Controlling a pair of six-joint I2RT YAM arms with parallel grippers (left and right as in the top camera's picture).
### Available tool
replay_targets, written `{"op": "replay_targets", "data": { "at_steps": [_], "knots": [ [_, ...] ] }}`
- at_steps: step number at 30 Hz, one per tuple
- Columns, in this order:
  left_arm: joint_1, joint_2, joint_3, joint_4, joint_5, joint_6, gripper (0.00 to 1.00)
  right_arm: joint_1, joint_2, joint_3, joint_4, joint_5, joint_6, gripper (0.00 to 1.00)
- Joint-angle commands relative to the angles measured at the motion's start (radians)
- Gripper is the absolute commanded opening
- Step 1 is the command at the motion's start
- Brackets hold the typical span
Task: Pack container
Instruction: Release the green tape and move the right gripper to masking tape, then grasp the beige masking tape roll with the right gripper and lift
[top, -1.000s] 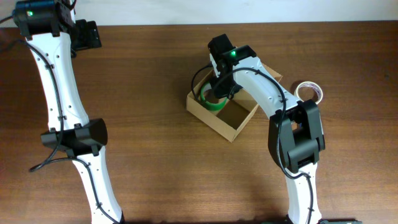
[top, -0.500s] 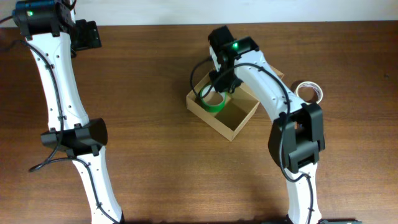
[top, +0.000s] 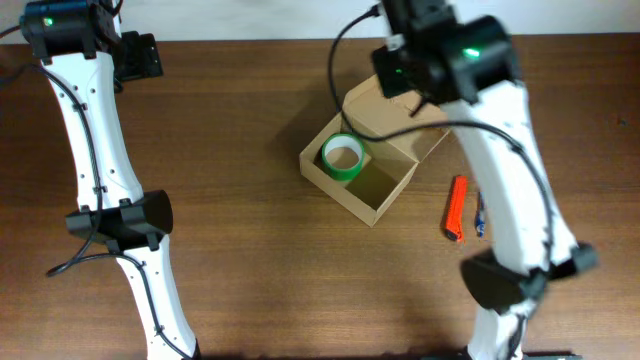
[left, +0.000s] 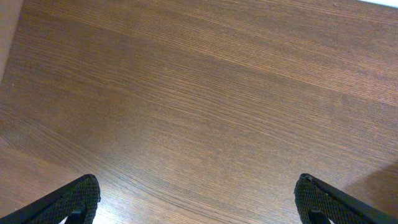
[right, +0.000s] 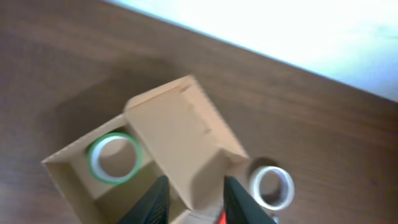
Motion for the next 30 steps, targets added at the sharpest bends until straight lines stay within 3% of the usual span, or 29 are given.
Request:
{"op": "replay_targets", "data": {
  "at_steps": [1, 7, 9, 13, 19, 30],
  "knots": [
    [0.001, -0.008, -0.004, 0.000, 0.007, 0.005, 1.00, -0.106, -0.167, -0.161, 0.055, 0.087, -0.001, 0.33],
    [0.001, -0.008, -0.004, 0.000, 0.007, 0.005, 1.00, -0.391, -0.373, -0.486, 0.200, 0.091, 0.079, 0.45],
    [0.001, -0.008, -0.004, 0.000, 0.007, 0.005, 1.00, -0.618, -0.346, -0.623, 0.193, -0.098, 0.191, 0.45],
    [0.001, -0.008, -0.004, 0.000, 0.007, 0.005, 1.00, -0.748, -0.255, -0.763, 0.236, -0.204, 0.256, 0.47],
    [0.001, -0.008, -0.004, 0.000, 0.007, 0.005, 1.00, -0.798, -0.091, -0.893, 0.338, -0.246, 0.282, 0.47],
    [0.001, -0.008, -0.004, 0.000, 0.007, 0.005, 1.00, -0.771, 0.066, -0.913, 0.499, -0.340, 0.309, 0.47]
  ]
}}
